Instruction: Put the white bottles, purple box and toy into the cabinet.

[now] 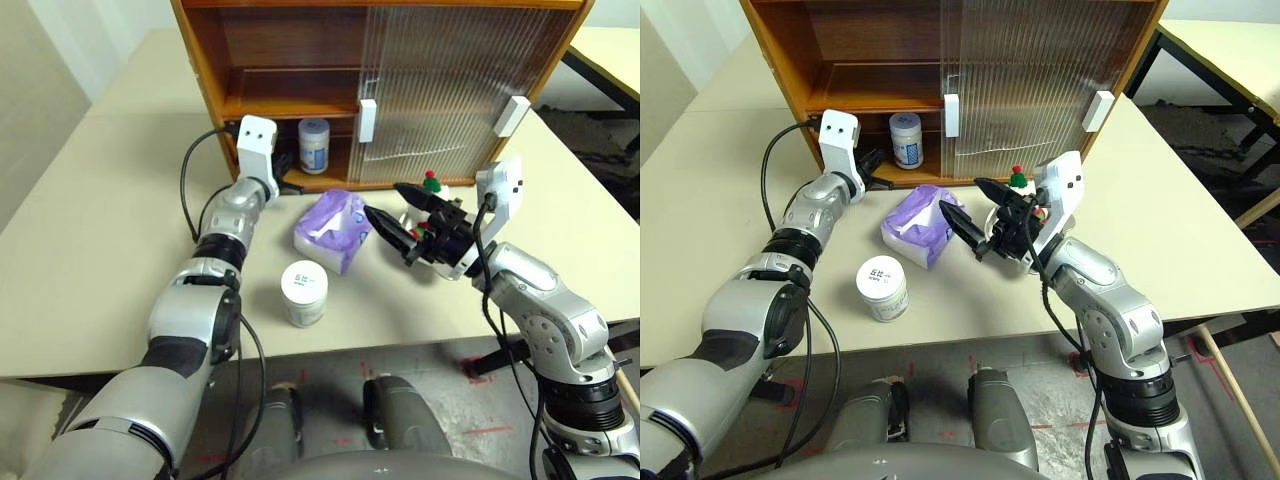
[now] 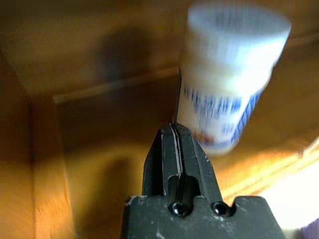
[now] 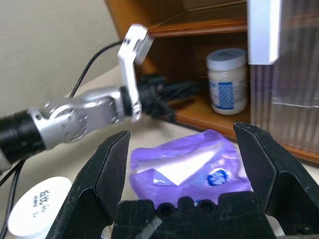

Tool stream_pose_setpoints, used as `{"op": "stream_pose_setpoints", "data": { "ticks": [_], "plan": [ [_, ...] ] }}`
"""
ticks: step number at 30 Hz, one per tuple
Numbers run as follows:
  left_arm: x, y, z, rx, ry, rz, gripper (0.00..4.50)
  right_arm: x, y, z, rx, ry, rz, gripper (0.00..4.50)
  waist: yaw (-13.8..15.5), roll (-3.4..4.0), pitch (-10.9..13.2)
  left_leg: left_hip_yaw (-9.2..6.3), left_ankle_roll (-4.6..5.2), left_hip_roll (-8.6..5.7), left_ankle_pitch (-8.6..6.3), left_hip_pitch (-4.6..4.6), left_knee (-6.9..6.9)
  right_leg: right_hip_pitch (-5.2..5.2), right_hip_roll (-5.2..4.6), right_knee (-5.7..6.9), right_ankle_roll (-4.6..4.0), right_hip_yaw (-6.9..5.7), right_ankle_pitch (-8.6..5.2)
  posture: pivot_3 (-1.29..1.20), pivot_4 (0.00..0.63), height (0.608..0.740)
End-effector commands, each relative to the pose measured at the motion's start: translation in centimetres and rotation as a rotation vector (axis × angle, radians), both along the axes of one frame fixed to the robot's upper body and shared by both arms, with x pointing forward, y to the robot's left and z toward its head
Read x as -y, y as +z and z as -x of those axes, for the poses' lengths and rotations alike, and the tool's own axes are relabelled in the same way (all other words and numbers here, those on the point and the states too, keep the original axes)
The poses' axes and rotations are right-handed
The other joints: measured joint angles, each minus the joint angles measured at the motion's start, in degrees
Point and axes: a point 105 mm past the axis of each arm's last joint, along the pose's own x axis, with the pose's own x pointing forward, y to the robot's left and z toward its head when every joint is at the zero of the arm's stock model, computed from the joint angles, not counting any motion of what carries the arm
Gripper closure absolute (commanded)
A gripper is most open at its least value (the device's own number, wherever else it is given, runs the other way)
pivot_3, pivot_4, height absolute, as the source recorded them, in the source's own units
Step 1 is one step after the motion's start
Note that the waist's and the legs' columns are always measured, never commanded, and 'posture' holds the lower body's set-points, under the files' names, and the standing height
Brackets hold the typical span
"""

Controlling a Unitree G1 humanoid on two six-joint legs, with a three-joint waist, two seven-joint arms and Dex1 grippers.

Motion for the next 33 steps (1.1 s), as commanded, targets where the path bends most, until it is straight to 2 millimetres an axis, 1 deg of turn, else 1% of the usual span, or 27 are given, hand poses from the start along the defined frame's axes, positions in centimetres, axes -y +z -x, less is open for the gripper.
{"op": "stream_pose_setpoints", "data": {
  "ticks": [1, 5, 11, 21, 23, 27, 30, 33],
  "plan": [
    [1.0, -0.7, 0.0, -0.023, -0.010, -0.014, 4.48, 0.1, 0.2, 0.1, 0.015, -0.007, -0.001, 0.00, 0.03, 0.01, -0.19, 0.00, 0.00, 0.00, 0.00, 0.00, 0.00, 0.00, 0.00, -0.01, 0.00, 0.00, 0.00, -0.16, 0.034, 0.740],
    [1.5, -1.1, -0.1, -0.024, 0.000, -0.072, 4.48, 0.3, 0.1, 0.5, 0.007, -0.017, 0.000, 0.00, -0.11, 0.02, -0.29, 0.00, 0.00, 0.01, 0.00, 0.00, 0.00, 0.00, 0.02, 0.00, 0.01, -0.01, -0.01, -0.18, 0.035, 0.740],
    [1.7, -1.3, -0.2, -0.028, 0.039, -0.096, 4.48, 0.5, 0.1, 0.8, 0.008, -0.038, -0.003, 0.00, -0.63, 0.00, -0.34, 0.00, 0.00, 0.01, 0.00, 0.00, 0.01, 0.00, 0.01, 0.01, 0.06, 0.00, -0.03, -0.21, 0.032, 0.740],
    [4.0, -0.4, -0.2, -0.026, -0.069, -0.085, 4.48, 0.7, 0.1, 1.2, 0.006, -0.066, -0.003, 0.00, -1.38, 0.01, -0.55, 0.00, 0.00, 0.01, 0.00, -0.01, 0.02, 0.00, 0.01, -0.01, 0.07, -0.01, -0.04, -0.23, 0.027, 0.740],
    [4.2, -0.3, -0.1, -0.028, -0.082, -0.085, 4.48, 0.7, 0.1, 1.2, 0.005, -0.066, -0.003, 0.00, -1.74, 0.00, -0.58, 0.00, 0.00, 0.01, 0.00, -0.01, 0.02, 0.00, 0.01, 0.00, 0.07, -0.01, -0.04, -0.23, 0.030, 0.740],
    [4.0, -0.8, 0.1, -0.040, -0.105, -0.075, 4.48, 0.6, -0.1, 1.1, 0.002, -0.062, -0.004, 0.00, -2.43, 0.03, -0.67, -0.01, 0.00, 0.01, 0.00, 0.00, 0.02, 0.01, 0.01, 0.00, 0.09, -0.01, -0.05, -0.23, 0.031, 0.740],
    [3.3, -0.9, 0.2, -0.039, -0.106, -0.075, 4.48, 0.5, -0.1, 1.0, 0.001, -0.054, -0.002, 0.00, -2.66, 0.05, -0.68, -0.02, 0.00, 0.02, 0.00, 0.01, 0.02, 0.01, 0.03, 0.02, 0.09, 0.00, -0.05, -0.21, 0.031, 0.740],
    [2.1, -1.0, 0.3, -0.035, -0.110, -0.079, 4.48, 0.4, -0.2, 0.9, 0.002, -0.049, -0.005, 0.00, -2.76, 0.11, -0.75, -0.03, 0.00, 0.02, 0.00, 0.02, 0.02, 0.01, 0.03, 0.02, 0.09, 0.00, -0.05, -0.20, 0.029, 0.740]
  ]
}}
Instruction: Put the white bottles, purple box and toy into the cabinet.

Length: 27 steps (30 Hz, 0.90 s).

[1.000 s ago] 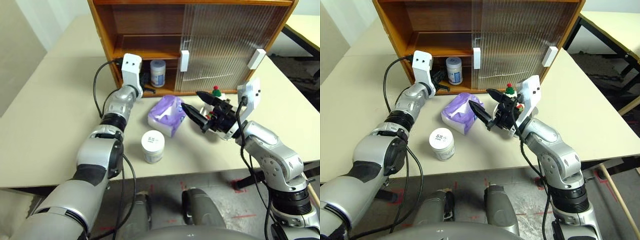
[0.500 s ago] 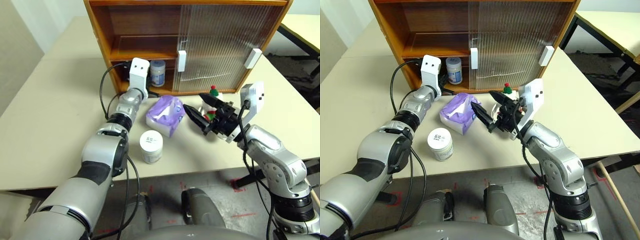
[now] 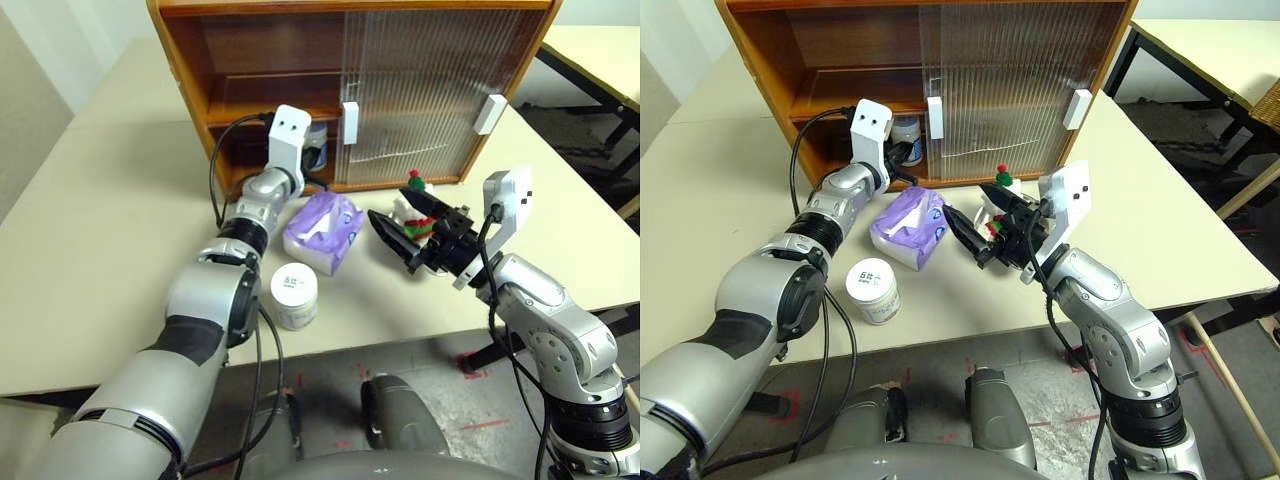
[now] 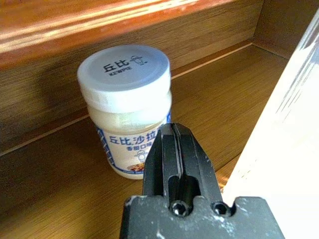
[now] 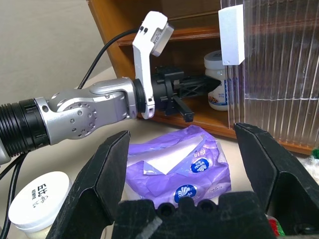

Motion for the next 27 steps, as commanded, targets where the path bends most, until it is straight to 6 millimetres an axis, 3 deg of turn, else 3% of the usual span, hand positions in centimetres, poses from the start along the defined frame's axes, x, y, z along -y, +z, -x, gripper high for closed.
{"op": "stream_pose_setpoints", "data": {
  "ticks": [1, 6, 8, 18, 27],
  "plan": [
    [-1.5, -0.9, 0.3, -0.013, -0.003, -0.013, 4.48, -0.1, 0.0, -0.2, 0.004, 0.008, -0.003, 0.00, -0.08, 0.06, -0.07, 0.00, 0.00, 0.00, 0.00, 0.00, 0.00, 0.00, 0.00, 0.00, 0.00, 0.00, 0.00, -0.20, 0.029, 0.740],
    [-5.3, -1.1, 0.3, -0.003, 0.083, -0.019, 4.48, -0.2, 0.0, -0.4, 0.005, 0.022, -0.006, 0.00, 0.14, 0.04, -0.10, 0.00, 0.00, 0.00, 0.00, 0.00, 0.01, 0.00, -0.01, 0.01, -0.01, 0.01, 0.01, -0.17, 0.029, 0.740],
    [-5.9, -1.2, 0.3, 0.002, 0.112, -0.021, 4.48, -0.3, 0.0, -0.5, 0.005, 0.031, -0.005, 0.00, 0.50, 0.02, -0.11, -0.01, 0.00, 0.00, 0.00, 0.00, 0.01, 0.00, -0.01, 0.02, -0.01, 0.00, 0.01, -0.17, 0.029, 0.740],
    [-2.5, -1.1, 0.1, 0.048, 0.094, -0.086, 4.48, 0.0, 0.4, 0.2, 0.014, 0.014, -0.004, 0.00, 1.16, -0.08, -0.20, 0.02, 0.00, -0.02, 0.00, -0.02, 0.02, 0.00, -0.06, -0.01, -0.12, -0.01, 0.09, -0.23, 0.038, 0.740],
    [-3.3, -0.7, -0.3, 0.047, 0.160, -0.097, 4.48, 0.1, 0.6, 1.2, 0.016, -0.014, -0.014, 0.00, 0.03, -0.07, -0.19, 0.00, 0.00, 0.01, 0.00, 0.01, 0.01, 0.00, -0.04, 0.01, 0.03, 0.01, 0.01, -0.27, 0.065, 0.740]
  ]
}}
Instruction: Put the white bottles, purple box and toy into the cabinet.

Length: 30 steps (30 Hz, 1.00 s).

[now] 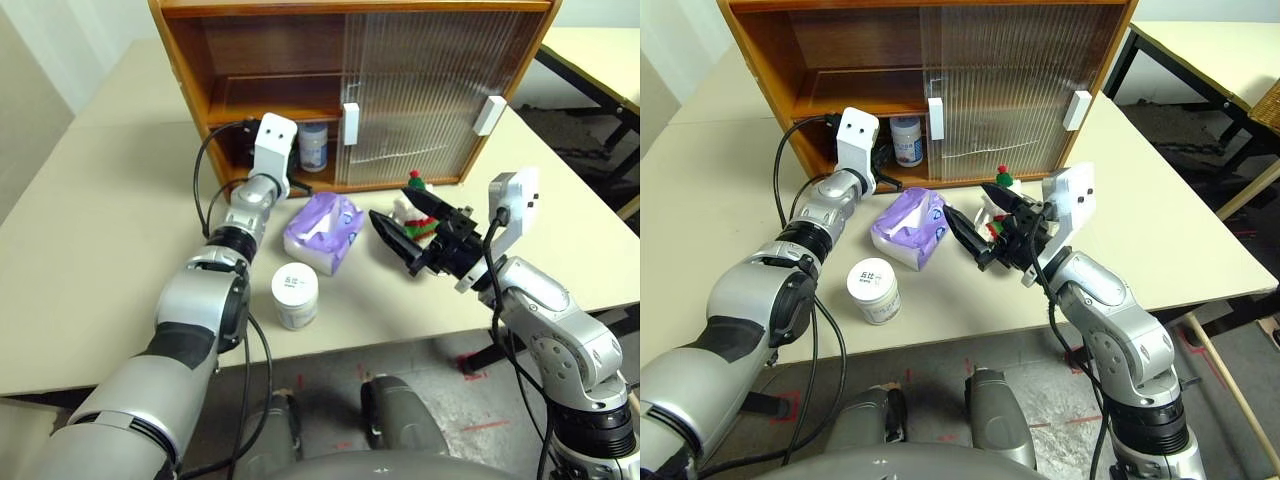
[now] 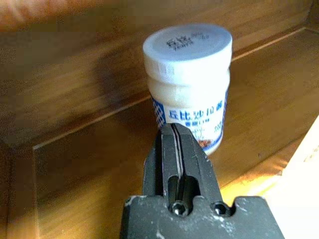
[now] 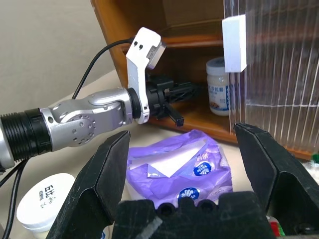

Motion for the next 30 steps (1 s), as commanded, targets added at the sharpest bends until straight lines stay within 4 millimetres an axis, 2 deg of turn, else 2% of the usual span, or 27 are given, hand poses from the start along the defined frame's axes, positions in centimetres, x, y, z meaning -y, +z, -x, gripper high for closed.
{"op": "stream_pose_setpoints", "data": {
  "ticks": [1, 4, 10, 18, 24, 26, 30],
  "plan": [
    [-0.7, -0.4, -0.1, -0.023, 0.038, -0.018, 4.48, 0.0, 0.1, 0.6, -0.008, -0.003, -0.010, 0.00, -0.02, 0.02, 0.02, 0.00, 0.00, 0.00, 0.00, 0.00, 0.00, 0.00, 0.00, 0.00, 0.00, 0.00, 0.00, -0.27, 0.068, 0.740],
    [-0.7, -0.5, -0.2, -0.033, 0.051, -0.027, 4.48, -0.1, 0.2, 0.9, -0.014, -0.012, -0.012, 0.00, -0.32, 0.04, 0.04, 0.00, 0.00, -0.01, 0.00, 0.00, 0.00, 0.00, -0.02, -0.02, 0.00, 0.01, -0.01, -0.30, 0.080, 0.740],
    [1.2, 0.0, -0.2, -0.036, -0.032, -0.042, 4.48, 0.3, 0.1, 1.7, -0.034, -0.048, -0.014, 0.00, -1.32, 0.15, 0.18, -0.02, 0.00, -0.02, 0.00, -0.02, -0.03, 0.00, -0.06, -0.05, 0.03, 0.00, -0.07, -0.36, 0.094, 0.740],
    [2.4, 0.1, 0.0, -0.040, -0.100, -0.049, 4.48, 0.5, 0.1, 2.2, -0.045, -0.076, -0.018, 0.00, -4.33, 0.21, 0.23, -0.05, 0.01, -0.03, 0.00, -0.01, -0.10, 0.01, -0.07, -0.08, 0.05, 0.00, -0.12, -0.37, 0.092, 0.740],
    [1.6, 0.2, 0.1, -0.036, -0.109, -0.026, 4.48, 0.4, 0.0, 1.8, -0.044, -0.063, -0.019, 0.00, -6.04, 0.28, 0.32, -0.12, 0.01, -0.04, 0.00, 0.01, -0.16, 0.01, -0.05, -0.08, 0.08, 0.00, -0.13, -0.34, 0.089, 0.740],
    [0.8, 0.0, 0.2, -0.036, -0.110, -0.009, 4.48, 0.2, 0.0, 1.6, -0.040, -0.050, -0.022, 0.00, -6.04, 0.28, 0.34, -0.14, 0.01, -0.06, 0.00, 0.02, -0.18, 0.01, -0.04, -0.08, 0.09, -0.01, -0.14, -0.31, 0.085, 0.740],
    [-2.6, -0.1, 0.6, -0.031, -0.090, 0.008, 4.48, 0.0, 0.2, 0.9, -0.029, -0.024, -0.027, 0.00, -5.99, 0.27, 0.36, -0.13, 0.01, -0.06, 0.00, 0.12, -0.25, 0.04, -0.03, -0.08, 0.10, 0.04, -0.13, -0.28, 0.080, 0.740]
  ]
}}
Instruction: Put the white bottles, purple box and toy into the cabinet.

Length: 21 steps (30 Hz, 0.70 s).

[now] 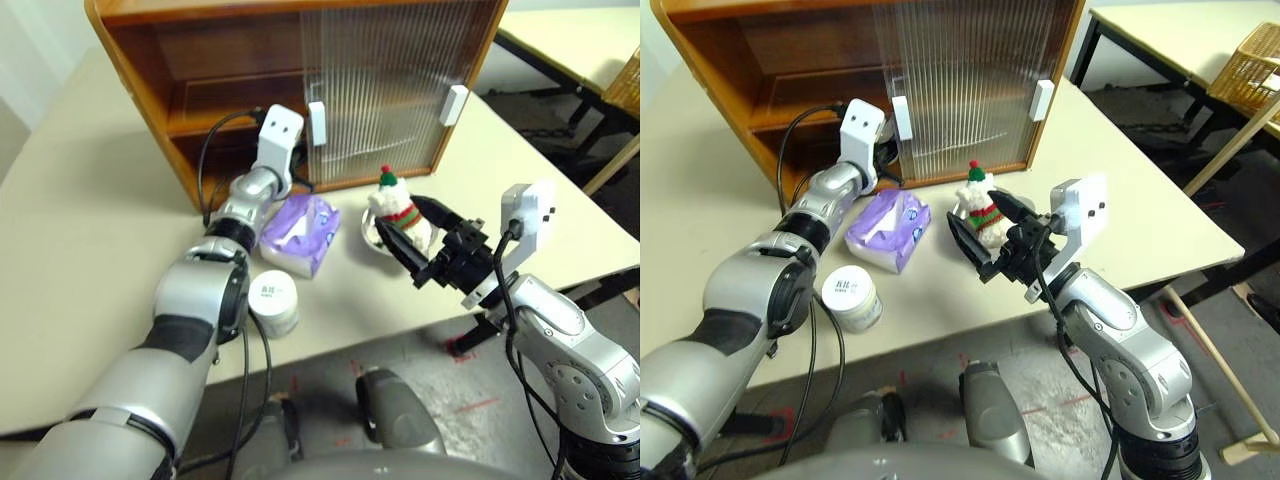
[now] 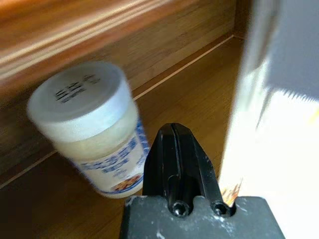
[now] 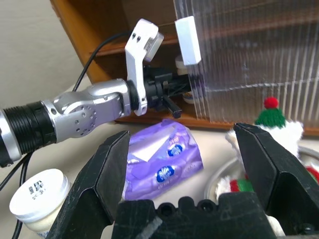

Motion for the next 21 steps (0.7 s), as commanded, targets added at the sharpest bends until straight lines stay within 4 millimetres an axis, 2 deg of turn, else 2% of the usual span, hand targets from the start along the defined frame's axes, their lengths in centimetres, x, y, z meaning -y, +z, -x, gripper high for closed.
{"op": "stream_pose_setpoints", "data": {
  "ticks": [1, 7, 10, 12, 16, 19, 21],
  "plan": [
    [-2.5, -0.3, 0.4, 0.000, 0.019, 0.025, 4.48, -0.2, -0.1, -0.4, 0.003, 0.023, -0.010, 0.00, 0.19, -0.01, 0.03, 0.00, 0.00, 0.00, 0.00, 0.03, -0.04, 0.01, 0.00, 0.00, 0.00, 0.00, 0.00, -0.27, 0.080, 0.740],
    [-6.0, 0.5, 1.1, 0.019, 0.008, 0.042, 4.48, -0.2, -0.3, -1.2, 0.011, 0.059, -0.005, 0.00, 1.89, -0.03, 0.06, 0.01, 0.00, -0.03, 0.00, 0.02, -0.10, 0.02, -0.04, -0.05, 0.05, -0.01, -0.04, -0.21, 0.064, 0.740],
    [-6.2, 2.0, 1.6, 0.059, -0.068, 0.093, 4.48, 0.1, -0.7, -1.5, 0.010, 0.078, 0.011, 0.00, 2.56, -0.03, 0.05, 0.05, 0.00, -0.02, 0.00, 0.02, -0.16, -0.01, -0.04, -0.09, 0.04, 0.01, -0.03, -0.18, 0.056, 0.740],
    [-6.1, 2.7, 2.4, 0.088, -0.156, 0.073, 4.48, 0.5, -1.0, -1.5, 0.005, 0.097, 0.026, 0.00, 3.04, -0.03, 0.05, 0.09, 0.00, 0.00, 0.00, 0.03, -0.20, -0.04, -0.02, -0.07, 0.01, 0.04, -0.01, -0.16, 0.053, 0.740],
    [-5.9, 3.9, 4.6, 0.103, -0.326, 0.153, 4.48, 1.3, -1.5, -1.3, -0.001, 0.164, 0.062, 0.00, 3.84, -0.02, 0.05, 0.14, 0.00, 0.04, 0.00, 0.10, -0.25, -0.07, 0.04, -0.01, -0.09, 0.08, -0.01, -0.13, 0.047, 0.740],
    [-7.0, 4.7, 7.1, 0.102, -0.427, 0.192, 3.86, 2.2, -1.9, -1.1, -0.010, 0.223, 0.092, 0.00, 4.74, -0.01, 0.04, 0.17, 0.00, 0.04, 0.00, 0.11, -0.22, -0.06, 0.03, 0.00, -0.10, 0.12, -0.02, -0.10, 0.042, 0.740],
    [-7.4, 5.3, 8.5, 0.099, -0.474, 0.231, 3.14, 2.4, -2.0, -0.9, -0.009, 0.260, 0.095, 0.00, 5.26, -0.02, 0.03, 0.24, 0.00, 0.04, 0.00, 0.15, -0.21, -0.06, 0.04, 0.00, -0.10, 0.19, -0.02, -0.09, 0.042, 0.740]
  ]
}}
